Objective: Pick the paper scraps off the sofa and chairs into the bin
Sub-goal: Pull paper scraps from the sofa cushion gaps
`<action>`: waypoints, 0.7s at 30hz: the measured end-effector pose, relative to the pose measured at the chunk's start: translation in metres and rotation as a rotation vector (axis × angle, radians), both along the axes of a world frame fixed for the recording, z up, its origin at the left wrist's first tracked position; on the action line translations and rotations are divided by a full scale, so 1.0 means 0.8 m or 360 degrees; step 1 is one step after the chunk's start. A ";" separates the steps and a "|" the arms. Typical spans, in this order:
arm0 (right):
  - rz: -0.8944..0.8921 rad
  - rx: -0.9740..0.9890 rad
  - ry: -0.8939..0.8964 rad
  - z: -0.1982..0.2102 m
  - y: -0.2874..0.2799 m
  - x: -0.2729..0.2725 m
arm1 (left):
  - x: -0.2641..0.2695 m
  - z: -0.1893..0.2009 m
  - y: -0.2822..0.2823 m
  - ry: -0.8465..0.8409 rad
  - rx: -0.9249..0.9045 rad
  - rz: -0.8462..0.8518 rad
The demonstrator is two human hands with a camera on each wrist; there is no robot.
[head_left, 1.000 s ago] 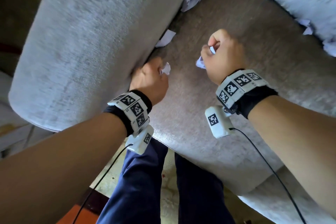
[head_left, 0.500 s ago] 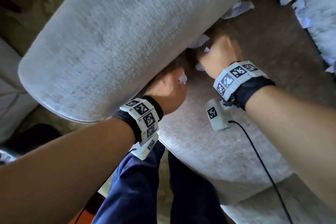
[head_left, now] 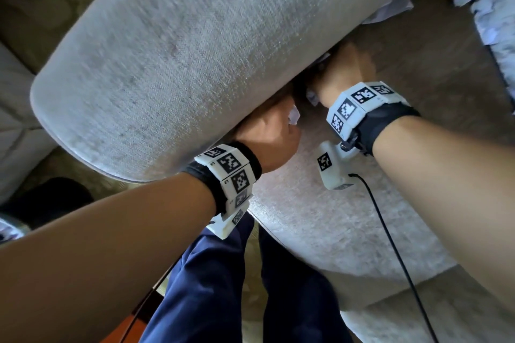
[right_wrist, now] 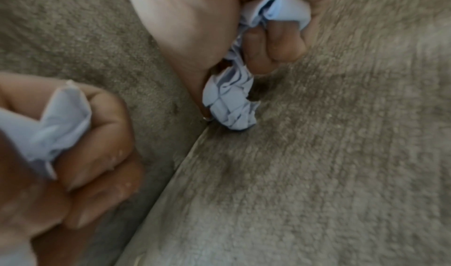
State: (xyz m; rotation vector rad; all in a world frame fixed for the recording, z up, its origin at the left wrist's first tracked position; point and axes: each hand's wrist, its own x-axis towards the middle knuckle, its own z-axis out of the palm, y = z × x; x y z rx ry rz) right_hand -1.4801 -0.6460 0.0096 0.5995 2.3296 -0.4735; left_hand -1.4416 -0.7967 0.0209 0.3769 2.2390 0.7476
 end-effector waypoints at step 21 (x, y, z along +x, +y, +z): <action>-0.0316 -0.0103 0.0135 -0.009 0.001 0.012 | 0.009 -0.006 0.000 0.0012 -0.0040 0.0045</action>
